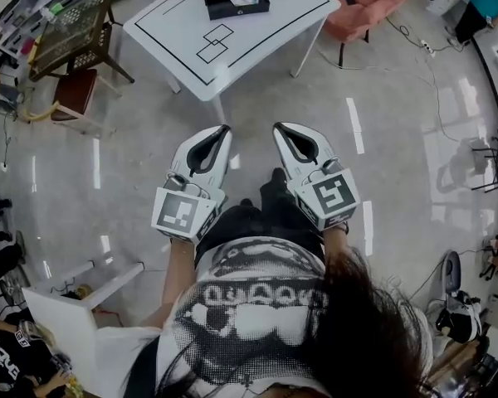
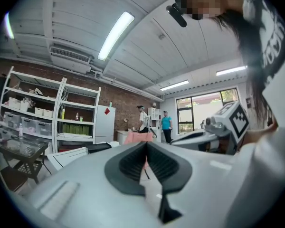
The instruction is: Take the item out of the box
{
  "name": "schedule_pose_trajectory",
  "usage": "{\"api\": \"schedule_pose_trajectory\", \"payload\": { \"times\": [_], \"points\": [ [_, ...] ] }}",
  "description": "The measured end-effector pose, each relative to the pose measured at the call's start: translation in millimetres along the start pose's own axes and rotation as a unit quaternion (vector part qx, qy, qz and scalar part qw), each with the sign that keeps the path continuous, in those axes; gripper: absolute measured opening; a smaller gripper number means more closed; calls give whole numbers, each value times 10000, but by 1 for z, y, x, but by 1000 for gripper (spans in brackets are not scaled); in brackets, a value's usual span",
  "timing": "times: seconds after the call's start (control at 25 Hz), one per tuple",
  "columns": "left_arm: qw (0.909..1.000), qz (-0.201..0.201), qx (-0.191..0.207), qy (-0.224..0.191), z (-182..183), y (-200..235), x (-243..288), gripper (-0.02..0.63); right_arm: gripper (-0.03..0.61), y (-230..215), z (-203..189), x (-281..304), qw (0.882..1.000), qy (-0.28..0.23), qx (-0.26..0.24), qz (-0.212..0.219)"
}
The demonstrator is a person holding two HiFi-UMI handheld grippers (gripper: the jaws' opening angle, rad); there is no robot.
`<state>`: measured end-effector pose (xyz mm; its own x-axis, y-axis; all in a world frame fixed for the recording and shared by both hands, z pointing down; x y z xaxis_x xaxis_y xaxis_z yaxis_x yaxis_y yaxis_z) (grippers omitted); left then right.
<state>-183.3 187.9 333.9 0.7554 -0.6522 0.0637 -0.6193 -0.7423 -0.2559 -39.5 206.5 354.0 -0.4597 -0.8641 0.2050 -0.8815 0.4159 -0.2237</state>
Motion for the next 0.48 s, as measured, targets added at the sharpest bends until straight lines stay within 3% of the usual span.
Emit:
{"api": "schedule_pose_trajectory", "payload": {
  "times": [0.48],
  "points": [
    [9995, 176, -85, 232, -17, 32, 69, 0, -2, -67, 17, 57, 9998, 92, 39, 179]
  ]
}}
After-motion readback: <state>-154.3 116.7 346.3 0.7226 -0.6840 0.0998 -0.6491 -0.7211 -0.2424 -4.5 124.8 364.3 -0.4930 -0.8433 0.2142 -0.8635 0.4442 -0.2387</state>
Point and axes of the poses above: the fingertips, and each gripper's own axes: x forward along the fingers, y to its left, z out of its top, the point moved 5 cm from there along -x, backward along the fingers, and after that the axes turned 15 degrees about x, right-handed, at the moved point
